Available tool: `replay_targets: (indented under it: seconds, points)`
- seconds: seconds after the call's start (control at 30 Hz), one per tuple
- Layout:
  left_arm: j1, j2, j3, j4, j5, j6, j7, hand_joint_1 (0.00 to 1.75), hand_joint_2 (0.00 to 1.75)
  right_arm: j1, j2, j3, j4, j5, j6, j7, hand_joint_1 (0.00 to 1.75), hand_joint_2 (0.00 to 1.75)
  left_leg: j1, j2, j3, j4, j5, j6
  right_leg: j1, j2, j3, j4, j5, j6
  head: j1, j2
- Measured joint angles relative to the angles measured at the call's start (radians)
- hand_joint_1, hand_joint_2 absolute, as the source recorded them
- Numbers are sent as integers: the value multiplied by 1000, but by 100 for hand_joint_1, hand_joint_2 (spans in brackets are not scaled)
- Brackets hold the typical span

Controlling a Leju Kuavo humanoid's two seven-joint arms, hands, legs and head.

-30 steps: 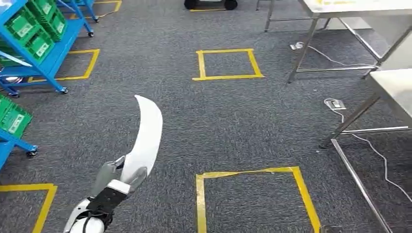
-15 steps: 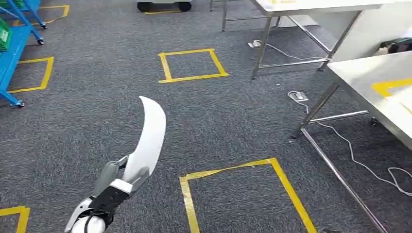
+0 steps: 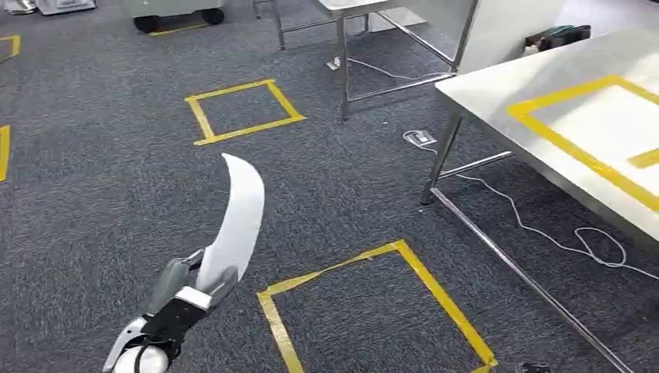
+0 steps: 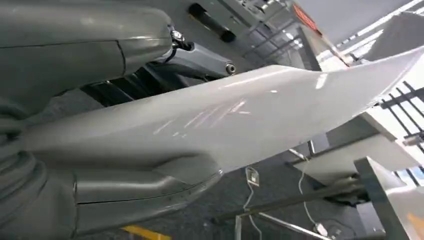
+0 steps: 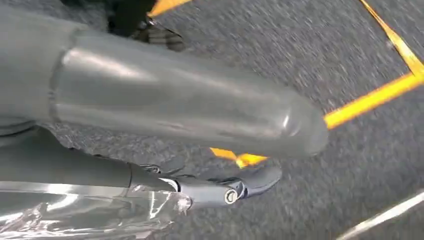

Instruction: Take the parts from the cabinet and place them on the table.

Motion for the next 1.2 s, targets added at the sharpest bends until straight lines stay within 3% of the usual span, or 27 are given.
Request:
replay_targets:
  seconds: [0.03,0.07,0.1,0.17,0.2,0.23,0.3,0.37,0.4,0.43,0.47,0.53,0.57,0.6,0.67,0.7,0.73,0.8,0.87,0.9,0.93,0.97,1.0,1.07,1.1,1.13,1.2]
  points:
    - [1,0,0,1,0,0,0,175,175,0,0,-1,0,0,0,0,0,0,0,-4,-46,66,-13,3,2,15,3,0,-2,-3,0,0]
    - [2,0,0,2,0,0,0,175,175,2,0,-3,0,1,0,0,0,0,-1,-6,-74,91,-5,7,4,28,7,0,-4,-5,1,0]
    - [3,0,0,2,0,0,0,175,175,4,0,-4,0,1,0,0,0,0,-3,-7,-77,69,33,13,5,43,13,0,-7,-7,1,0]
    - [1,0,0,2,0,0,0,175,175,4,0,-6,0,1,0,0,0,0,-6,-17,-31,-67,141,23,5,72,26,0,-14,-7,1,0]
    - [1,0,0,2,0,0,0,175,175,4,1,-7,0,2,2,0,0,0,-6,-40,2,-151,192,27,4,85,31,0,-18,-5,0,0]
    - [1,0,0,2,0,0,0,175,175,2,1,-8,0,3,2,0,0,0,-4,-89,16,-201,205,30,5,96,30,0,-21,0,2,0]
    - [-1,0,0,3,0,-1,-2,175,175,1,1,-10,0,5,3,0,0,0,-1,-82,32,-229,187,18,2,115,21,0,-25,10,3,0]
    - [-5,-1,1,3,0,-1,-3,175,175,9,1,-15,0,9,3,0,0,0,-2,-69,35,-234,184,25,-3,132,11,-10,-25,25,-1,0]
    - [-6,-2,1,3,0,-1,-3,175,175,11,1,-16,0,10,3,0,0,0,4,-58,44,-246,187,30,0,112,15,0,-30,27,1,0]
    - [-6,-4,1,3,0,-2,-3,175,175,11,2,-16,0,11,4,0,0,0,2,-49,53,-250,183,36,6,46,5,28,-44,32,3,0]
    - [-6,-4,1,3,0,-2,-3,175,175,6,3,-16,0,13,4,0,0,0,1,-35,59,-250,177,44,5,10,-28,90,-78,37,3,0]
    - [-3,-3,3,4,0,-2,-3,175,175,-2,3,-16,0,17,4,0,0,0,-1,-7,71,-249,165,46,4,-9,-115,246,-142,45,2,0]
    - [-3,-3,3,5,0,-3,-3,175,175,-1,3,-17,0,19,4,0,0,0,-1,5,77,-249,159,46,2,-11,-145,293,-150,48,3,0]
    - [-3,-3,3,6,0,-3,-3,175,175,1,3,-18,0,20,4,0,0,0,-1,16,86,-249,152,44,1,-12,-151,293,-132,51,3,0]
    - [-3,-3,4,7,0,-3,-3,175,175,4,3,-21,0,23,5,0,0,0,0,39,109,-249,135,39,-2,-24,-93,161,-39,52,3,0]
    - [-3,-3,5,7,0,-3,-3,175,175,4,3,-23,0,24,5,0,0,0,0,51,124,-249,124,35,-2,-47,-44,64,10,52,3,0]
    - [-4,-3,5,7,0,-3,-3,175,175,3,3,-23,0,24,5,0,0,0,-4,59,133,-250,114,29,3,-96,-17,10,18,51,4,0]
    - [-6,-3,5,7,1,-4,-4,175,175,-1,4,-23,0,26,7,0,0,0,-12,71,138,-246,103,20,6,-73,-5,5,8,29,1,0]
    - [-7,-3,5,7,1,-5,-5,175,175,3,4,-26,0,30,13,-2,0,0,-10,84,148,-257,100,12,12,-60,-8,6,0,17,3,0]
    - [-9,-3,5,7,1,-5,-6,175,175,2,4,-28,0,31,16,-3,0,0,-8,85,153,-257,89,4,6,-52,2,0,-3,9,2,0]
    - [-11,-3,5,7,1,-5,-6,175,175,5,4,-30,0,33,18,-5,0,0,-5,49,150,-236,81,0,3,-46,10,-5,-5,3,-1,0]
    - [-12,-3,5,7,1,-5,-9,175,175,2,4,-31,0,35,19,-5,0,0,-4,21,120,-180,59,-2,2,-43,17,-6,-10,-4,-6,0]
    - [-11,-3,6,8,1,-5,-9,175,175,-3,4,-32,0,37,21,-5,0,0,-3,6,68,-93,27,-4,1,-36,21,-6,-14,-9,-6,0]
    - [-9,-2,7,10,0,-8,-9,175,175,-5,4,-37,0,42,23,-4,0,0,-1,-2,-40,62,-10,-7,1,-20,31,-6,-26,-11,-6,0]
    - [-9,-1,8,12,0,-10,-9,175,175,-3,4,-40,0,46,23,-2,0,0,-1,-4,-70,82,7,-6,1,-11,40,-6,-33,-10,-6,0]
    - [-9,-1,8,13,0,-12,-10,175,175,0,4,-42,1,51,25,0,0,0,-1,-5,-75,57,50,-5,0,4,51,-6,-41,-7,-7,0]
    - [-9,0,8,12,-1,-13,-17,175,175,-2,4,-42,3,62,24,3,0,0,0,-15,-30,-88,173,-1,-3,27,76,-6,-56,0,-7,0]
